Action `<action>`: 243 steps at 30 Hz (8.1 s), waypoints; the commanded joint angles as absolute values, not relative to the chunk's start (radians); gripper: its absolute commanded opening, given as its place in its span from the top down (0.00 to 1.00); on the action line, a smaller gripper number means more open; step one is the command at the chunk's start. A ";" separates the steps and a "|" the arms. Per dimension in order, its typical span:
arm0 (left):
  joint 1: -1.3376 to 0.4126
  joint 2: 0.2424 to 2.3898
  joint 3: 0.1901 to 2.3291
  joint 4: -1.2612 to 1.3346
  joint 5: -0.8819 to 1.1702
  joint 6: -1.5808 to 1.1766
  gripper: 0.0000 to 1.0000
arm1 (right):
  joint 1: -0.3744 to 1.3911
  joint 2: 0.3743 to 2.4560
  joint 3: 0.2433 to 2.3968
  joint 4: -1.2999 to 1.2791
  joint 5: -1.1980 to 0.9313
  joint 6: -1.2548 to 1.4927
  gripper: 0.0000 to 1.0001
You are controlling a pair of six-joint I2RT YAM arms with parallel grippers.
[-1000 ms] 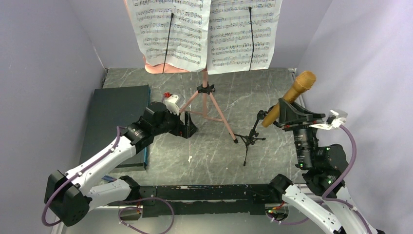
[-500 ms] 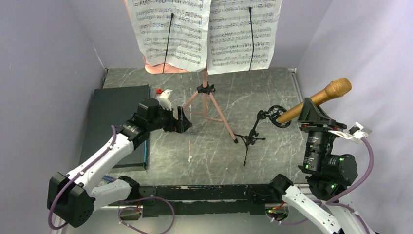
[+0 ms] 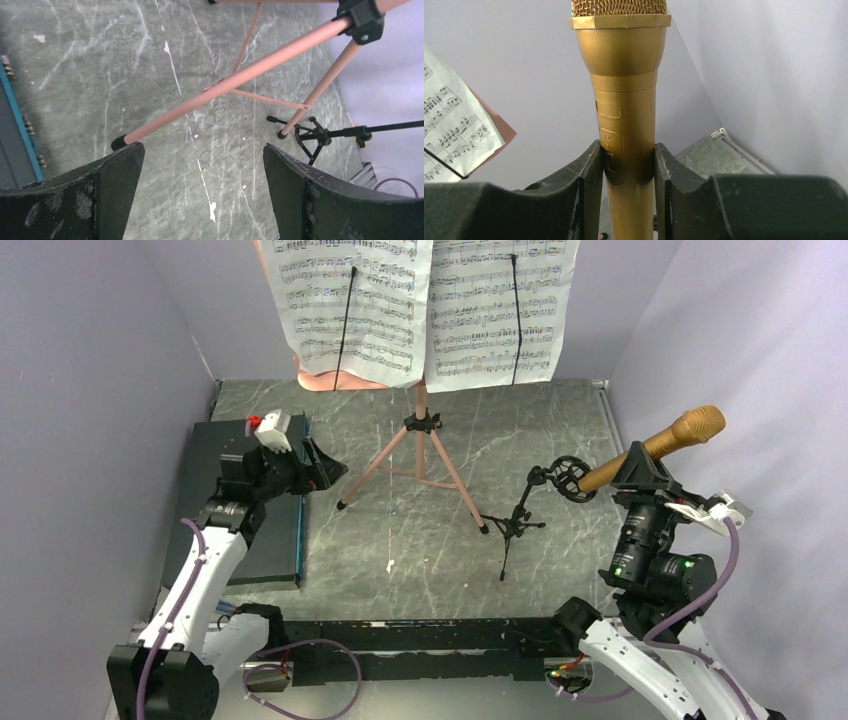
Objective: Set up the instrument practice props
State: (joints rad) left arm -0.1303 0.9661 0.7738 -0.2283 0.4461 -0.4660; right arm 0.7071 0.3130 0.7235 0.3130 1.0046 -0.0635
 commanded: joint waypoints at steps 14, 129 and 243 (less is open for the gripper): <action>-0.058 0.904 0.759 -0.201 0.549 -0.490 0.06 | 0.710 0.438 0.727 0.537 1.050 -0.204 1.00; -0.058 0.916 0.730 -0.144 0.584 -0.522 0.06 | 0.426 0.524 0.730 0.032 0.672 0.288 0.07; -0.054 1.623 0.282 1.159 -0.226 0.046 0.06 | 0.067 1.472 0.074 1.439 0.361 0.031 0.00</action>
State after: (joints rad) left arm -0.0593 1.6283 0.2268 1.2503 -0.2470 -0.0025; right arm 0.0204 1.4570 0.0635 1.3052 0.3843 0.1040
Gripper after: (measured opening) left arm 0.940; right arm 0.993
